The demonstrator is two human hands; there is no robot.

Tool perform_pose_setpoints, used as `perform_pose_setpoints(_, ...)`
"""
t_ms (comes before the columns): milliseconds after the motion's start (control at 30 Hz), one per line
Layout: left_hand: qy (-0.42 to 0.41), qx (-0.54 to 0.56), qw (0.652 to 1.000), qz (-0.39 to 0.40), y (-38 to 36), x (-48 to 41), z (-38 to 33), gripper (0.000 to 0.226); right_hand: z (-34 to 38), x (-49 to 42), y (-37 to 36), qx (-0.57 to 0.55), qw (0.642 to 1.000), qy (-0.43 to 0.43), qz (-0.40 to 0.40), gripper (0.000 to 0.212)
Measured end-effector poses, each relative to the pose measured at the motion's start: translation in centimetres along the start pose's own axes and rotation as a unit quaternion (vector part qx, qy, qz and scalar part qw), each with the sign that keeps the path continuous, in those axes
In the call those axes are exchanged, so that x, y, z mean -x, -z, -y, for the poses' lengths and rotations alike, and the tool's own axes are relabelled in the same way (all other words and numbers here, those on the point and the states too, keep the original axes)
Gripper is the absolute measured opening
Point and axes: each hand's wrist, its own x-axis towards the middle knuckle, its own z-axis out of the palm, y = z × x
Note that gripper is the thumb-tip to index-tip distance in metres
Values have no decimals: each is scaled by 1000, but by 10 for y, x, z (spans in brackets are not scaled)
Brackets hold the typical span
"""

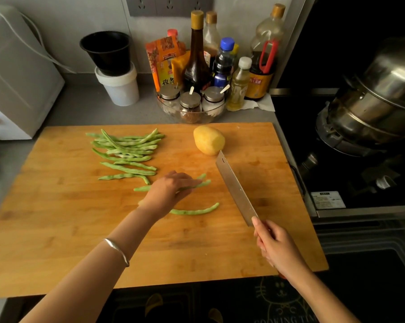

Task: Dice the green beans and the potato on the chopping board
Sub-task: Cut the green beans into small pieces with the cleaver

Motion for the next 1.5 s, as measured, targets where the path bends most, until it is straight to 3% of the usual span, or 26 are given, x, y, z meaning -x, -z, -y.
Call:
perform_pose_setpoints(100,-8,-49,999,12,-11,-3,-2,43,0,-1,-2,2,1000,0,-1,49)
perform_pose_setpoints(167,55,-32,996,54,-27,3,-9,52,-1,0,-3,6,1000,-3,1,49)
perform_pose_setpoints(233,112,7,991,73,-38,9,-9,46,-3,0,-4,12,1000,-7,5,50)
perform_pose_setpoints(300,115,1,990,83,-39,11,-11,45,-6,1,-6,16,1000,-13,8,49)
perform_pose_setpoints(433,90,-99,981,139,-39,21,-13,71,-11,4,-10,32,999,-15,11,52)
perform_pose_setpoints(600,45,-112,990,70,-46,39,-13,57,-8,4,-17,31,999,-27,24,53)
perform_pose_setpoints(767,133,-30,989,64,-42,38,-9,80,-6,4,-20,59,998,-18,16,54)
perform_pose_setpoints(900,105,-5,990,93,-38,36,-12,74,-2,1,-21,56,998,-23,23,51)
perform_pose_setpoints(1033,79,-85,990,80,-46,40,-14,56,-2,1,-22,69,997,-25,39,43)
perform_pose_setpoints(1267,95,-176,980,18,-62,44,-17,56,0,3,-17,90,993,-14,71,36)
perform_pose_setpoints(1500,128,-76,989,-5,-60,46,-24,53,6,2,-14,87,991,-24,95,37)
